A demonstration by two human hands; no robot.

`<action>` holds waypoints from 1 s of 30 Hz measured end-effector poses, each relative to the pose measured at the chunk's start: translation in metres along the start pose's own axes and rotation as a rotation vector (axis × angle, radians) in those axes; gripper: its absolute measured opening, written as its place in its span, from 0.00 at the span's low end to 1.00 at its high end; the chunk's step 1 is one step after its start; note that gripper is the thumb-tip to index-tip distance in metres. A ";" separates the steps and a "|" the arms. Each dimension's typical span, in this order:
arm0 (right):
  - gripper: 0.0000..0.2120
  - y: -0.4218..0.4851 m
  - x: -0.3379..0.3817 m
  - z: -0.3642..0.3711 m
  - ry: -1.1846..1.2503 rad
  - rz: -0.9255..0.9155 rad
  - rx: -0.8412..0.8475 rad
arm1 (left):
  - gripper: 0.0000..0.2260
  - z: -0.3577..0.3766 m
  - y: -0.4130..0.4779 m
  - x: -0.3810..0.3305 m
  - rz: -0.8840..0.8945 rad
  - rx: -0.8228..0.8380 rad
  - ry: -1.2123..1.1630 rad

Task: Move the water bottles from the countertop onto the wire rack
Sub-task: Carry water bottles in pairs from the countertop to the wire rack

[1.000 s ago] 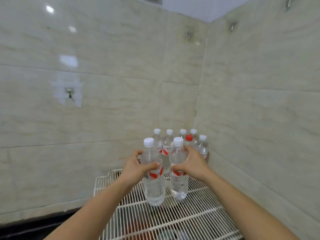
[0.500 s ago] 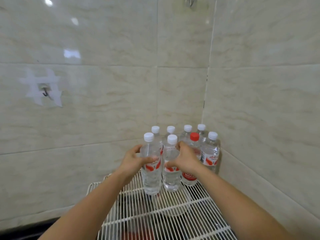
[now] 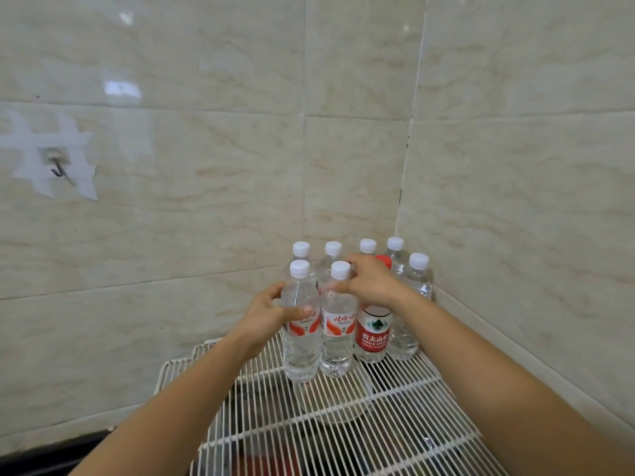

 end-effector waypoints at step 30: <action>0.17 0.006 0.039 -0.011 -0.228 -0.127 -0.323 | 0.36 -0.002 -0.022 -0.015 0.034 -0.127 0.103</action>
Point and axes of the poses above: each hand's wrist, its own y-axis towards the middle knuckle, its own z-axis out of the palm, x = y × z, the point moved 6 cm from there along y, towards the middle knuckle, and after that the axes turned 7 degrees about -z, right-handed, at the moved point
